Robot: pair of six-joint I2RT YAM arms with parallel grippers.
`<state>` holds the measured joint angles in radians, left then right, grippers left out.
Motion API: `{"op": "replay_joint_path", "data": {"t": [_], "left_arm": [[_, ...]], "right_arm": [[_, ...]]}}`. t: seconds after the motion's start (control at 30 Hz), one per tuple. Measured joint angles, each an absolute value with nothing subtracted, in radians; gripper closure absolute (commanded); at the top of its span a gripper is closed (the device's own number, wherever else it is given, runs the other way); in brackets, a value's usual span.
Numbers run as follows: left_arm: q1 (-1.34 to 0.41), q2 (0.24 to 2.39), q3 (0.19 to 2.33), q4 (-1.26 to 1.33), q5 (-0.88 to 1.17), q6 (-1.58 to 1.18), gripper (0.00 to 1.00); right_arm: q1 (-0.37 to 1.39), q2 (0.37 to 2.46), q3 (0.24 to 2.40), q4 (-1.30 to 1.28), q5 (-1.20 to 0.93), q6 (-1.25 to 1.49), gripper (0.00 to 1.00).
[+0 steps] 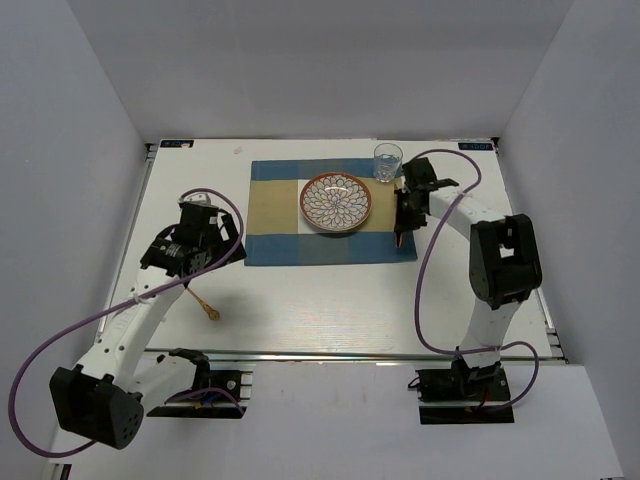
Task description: Set the dinner table for one person
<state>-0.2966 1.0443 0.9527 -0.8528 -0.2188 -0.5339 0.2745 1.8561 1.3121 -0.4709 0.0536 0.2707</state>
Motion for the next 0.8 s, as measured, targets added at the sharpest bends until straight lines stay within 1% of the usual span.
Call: {"op": "replay_joint_path", "data": {"t": [0.27,0.47,0.63,0.67,0.7,0.73,0.8], "left_arm": [[-0.297,1.033,0.942,-0.837,-0.197,-0.524,0.02],[-0.297,1.025,0.941,-0.829,-0.183,-0.516,0.02],[-0.297,1.007,0.937,-0.828,-0.178,-0.514,0.02],[-0.297,1.006,0.937,-0.827,-0.177,-0.513,0.02],[-0.297,1.006,0.937,-0.826,-0.176,-0.513,0.02],[-0.297,1.006,0.937,-0.826,-0.176,-0.513,0.02],[-0.297,1.006,0.936,-0.825,-0.175,-0.513,0.02]], "right_arm": [[0.290,1.943,1.393,-0.515,0.050,0.219,1.00],[0.292,1.990,1.396,-0.529,0.057,0.199,1.00],[0.292,1.990,1.398,-0.527,0.061,0.199,1.00],[0.292,1.990,1.398,-0.527,0.061,0.199,0.93],[0.292,1.990,1.398,-0.527,0.062,0.199,0.84],[0.292,1.990,1.398,-0.527,0.064,0.199,0.63],[0.292,1.990,1.398,-0.527,0.068,0.201,0.47]]}}
